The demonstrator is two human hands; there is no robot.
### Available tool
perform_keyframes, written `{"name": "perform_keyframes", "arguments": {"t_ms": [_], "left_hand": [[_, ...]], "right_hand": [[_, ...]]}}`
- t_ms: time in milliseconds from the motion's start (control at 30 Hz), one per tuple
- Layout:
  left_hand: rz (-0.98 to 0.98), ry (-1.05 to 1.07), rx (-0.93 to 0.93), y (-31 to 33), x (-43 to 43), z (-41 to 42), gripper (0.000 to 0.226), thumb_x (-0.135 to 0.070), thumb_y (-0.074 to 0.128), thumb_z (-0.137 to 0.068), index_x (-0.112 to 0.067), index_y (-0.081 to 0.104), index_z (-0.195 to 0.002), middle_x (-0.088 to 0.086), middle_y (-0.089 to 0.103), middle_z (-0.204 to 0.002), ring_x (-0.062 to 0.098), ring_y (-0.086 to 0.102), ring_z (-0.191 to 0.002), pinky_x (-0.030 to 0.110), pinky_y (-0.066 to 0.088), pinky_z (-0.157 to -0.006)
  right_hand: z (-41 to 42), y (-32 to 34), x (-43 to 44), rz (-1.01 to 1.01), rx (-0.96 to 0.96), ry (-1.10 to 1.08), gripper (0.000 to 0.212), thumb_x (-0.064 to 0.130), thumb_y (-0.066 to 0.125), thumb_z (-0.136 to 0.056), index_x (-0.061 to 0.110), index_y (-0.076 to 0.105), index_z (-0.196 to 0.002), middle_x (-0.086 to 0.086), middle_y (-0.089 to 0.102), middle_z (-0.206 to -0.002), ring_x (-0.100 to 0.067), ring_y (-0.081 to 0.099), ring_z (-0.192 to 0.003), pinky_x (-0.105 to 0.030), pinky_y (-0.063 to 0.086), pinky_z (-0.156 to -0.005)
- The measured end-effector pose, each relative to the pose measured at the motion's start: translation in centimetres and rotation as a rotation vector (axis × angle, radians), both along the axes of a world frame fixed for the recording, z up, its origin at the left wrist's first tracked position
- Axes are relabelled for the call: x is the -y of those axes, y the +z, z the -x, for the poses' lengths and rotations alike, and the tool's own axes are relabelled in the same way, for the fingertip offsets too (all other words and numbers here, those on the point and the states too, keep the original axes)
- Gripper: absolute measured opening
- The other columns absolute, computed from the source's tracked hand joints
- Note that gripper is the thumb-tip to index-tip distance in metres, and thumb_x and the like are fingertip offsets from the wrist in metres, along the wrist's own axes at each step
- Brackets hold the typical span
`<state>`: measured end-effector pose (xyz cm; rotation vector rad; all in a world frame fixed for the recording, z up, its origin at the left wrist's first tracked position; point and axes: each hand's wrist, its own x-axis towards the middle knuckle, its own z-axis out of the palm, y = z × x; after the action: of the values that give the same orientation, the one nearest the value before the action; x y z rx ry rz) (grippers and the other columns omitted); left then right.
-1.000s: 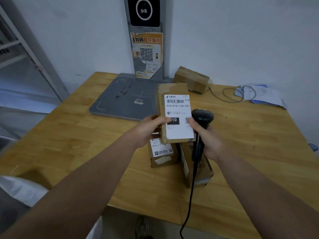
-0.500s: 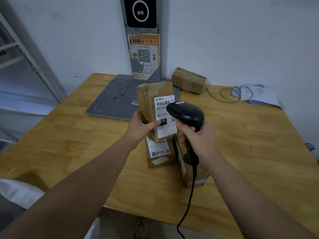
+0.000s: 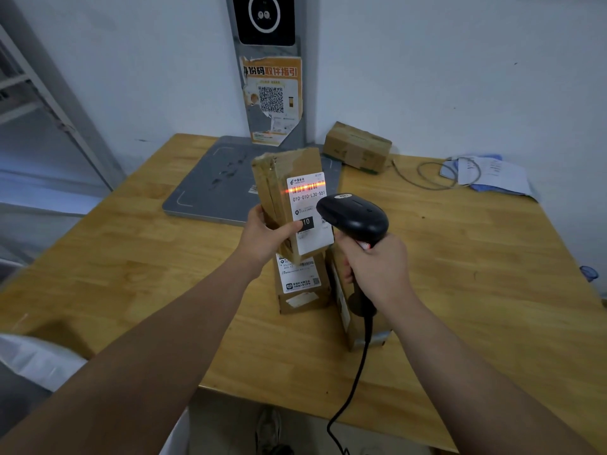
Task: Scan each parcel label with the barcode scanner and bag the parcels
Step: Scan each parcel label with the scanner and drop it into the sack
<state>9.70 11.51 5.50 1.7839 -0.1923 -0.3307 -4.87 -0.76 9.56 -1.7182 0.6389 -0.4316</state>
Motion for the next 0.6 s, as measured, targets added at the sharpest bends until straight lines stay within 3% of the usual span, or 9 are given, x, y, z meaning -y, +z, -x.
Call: {"name": "perform_keyframes", "arguments": {"t_ms": [467,600], "left_hand": [[-0.016,0.028,0.001,0.27,-0.40,0.30,0.075,-0.025,0.079,-0.079,-0.015,0.036,-0.139,-0.008,0.052,-0.116,0.012,0.052,-0.107,0.023,0.043,-0.079],[-0.018,0.034,-0.003,0.44,-0.68,0.64,0.073,-0.024,0.078,-0.079,-0.015,0.036,-0.139,-0.011,0.054,-0.111,0.012,0.054,-0.107,0.020,0.043,-0.077]], "right_hand": [[0.19,-0.16,0.02,-0.019,0.013,0.001,0.029,0.023,0.067,-0.088,0.006,0.064,-0.065,-0.007,0.059,-0.051,-0.015,0.058,-0.044,-0.033,0.053,-0.054],[0.31,-0.32,-0.15,-0.015,0.045,0.021,0.032,0.024,0.067,-0.088,0.007,0.063,-0.062,-0.005,0.058,-0.050,-0.013,0.057,-0.043,-0.029,0.051,-0.051]]}}
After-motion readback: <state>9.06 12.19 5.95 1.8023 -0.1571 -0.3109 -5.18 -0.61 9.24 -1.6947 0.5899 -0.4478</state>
